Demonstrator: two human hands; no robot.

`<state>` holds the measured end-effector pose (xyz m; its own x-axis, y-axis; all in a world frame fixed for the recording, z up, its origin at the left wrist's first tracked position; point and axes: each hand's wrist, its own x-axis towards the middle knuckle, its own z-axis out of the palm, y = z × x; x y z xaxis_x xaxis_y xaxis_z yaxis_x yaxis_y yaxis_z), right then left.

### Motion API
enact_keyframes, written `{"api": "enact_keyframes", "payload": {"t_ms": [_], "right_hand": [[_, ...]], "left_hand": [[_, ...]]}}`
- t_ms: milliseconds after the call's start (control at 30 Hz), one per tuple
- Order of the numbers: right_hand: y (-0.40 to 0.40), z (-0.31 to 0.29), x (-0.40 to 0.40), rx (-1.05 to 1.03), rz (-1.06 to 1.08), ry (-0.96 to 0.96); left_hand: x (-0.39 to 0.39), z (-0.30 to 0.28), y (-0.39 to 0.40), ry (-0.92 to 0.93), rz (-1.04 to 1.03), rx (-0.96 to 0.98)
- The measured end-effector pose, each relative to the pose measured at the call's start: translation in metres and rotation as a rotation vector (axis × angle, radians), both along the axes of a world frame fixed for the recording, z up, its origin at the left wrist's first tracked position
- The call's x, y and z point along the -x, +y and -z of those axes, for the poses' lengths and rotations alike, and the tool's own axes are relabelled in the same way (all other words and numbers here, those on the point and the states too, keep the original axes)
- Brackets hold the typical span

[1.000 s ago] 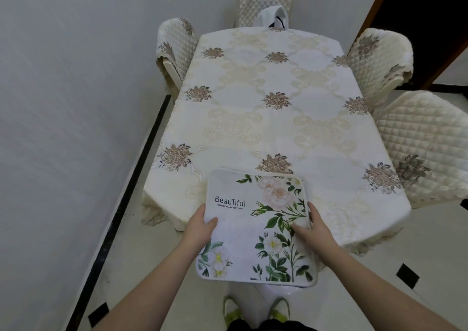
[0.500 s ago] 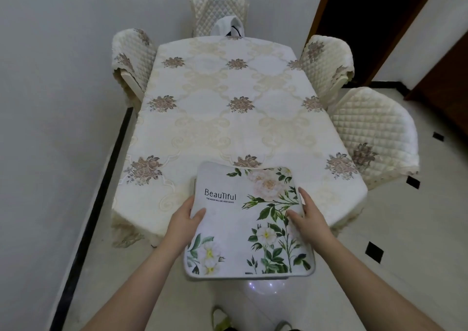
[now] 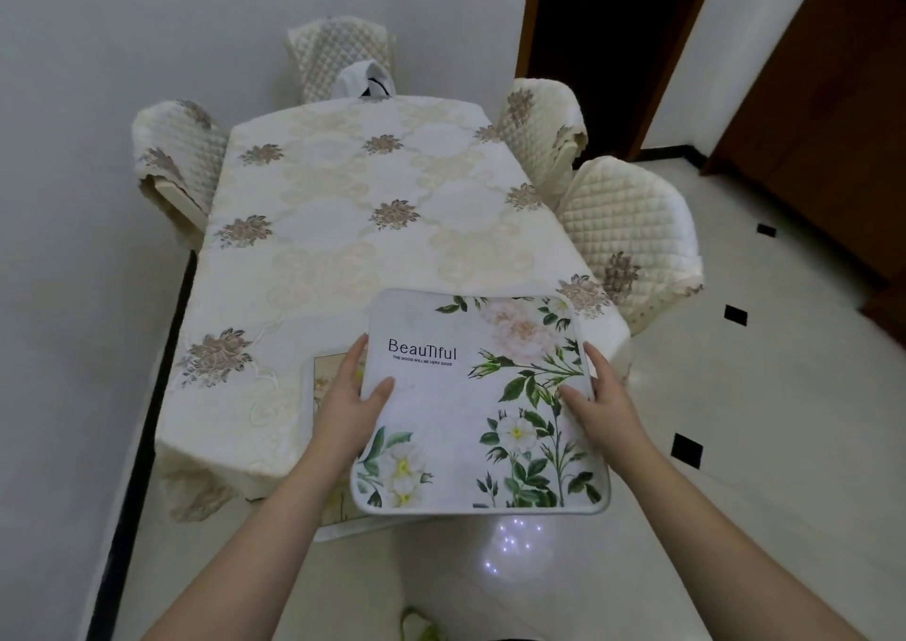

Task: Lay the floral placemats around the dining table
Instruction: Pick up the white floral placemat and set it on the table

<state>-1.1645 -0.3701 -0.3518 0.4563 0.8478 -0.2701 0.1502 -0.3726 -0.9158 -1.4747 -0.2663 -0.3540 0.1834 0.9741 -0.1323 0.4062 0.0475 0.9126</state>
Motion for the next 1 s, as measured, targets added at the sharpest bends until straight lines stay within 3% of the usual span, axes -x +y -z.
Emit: {"api": "enact_keyframes", "payload": {"t_ms": [600,1000], "right_hand": [[-0.195,-0.022,-0.115,-0.11,0.271,0.014],[-0.2,-0.019,-0.184,-0.11,0.352,0.033]], "left_hand": [[-0.157,-0.048,-0.114,0.046,0.245,-0.013],[-0.24,-0.048,-0.091,-0.008,0.343,0.029]]}}
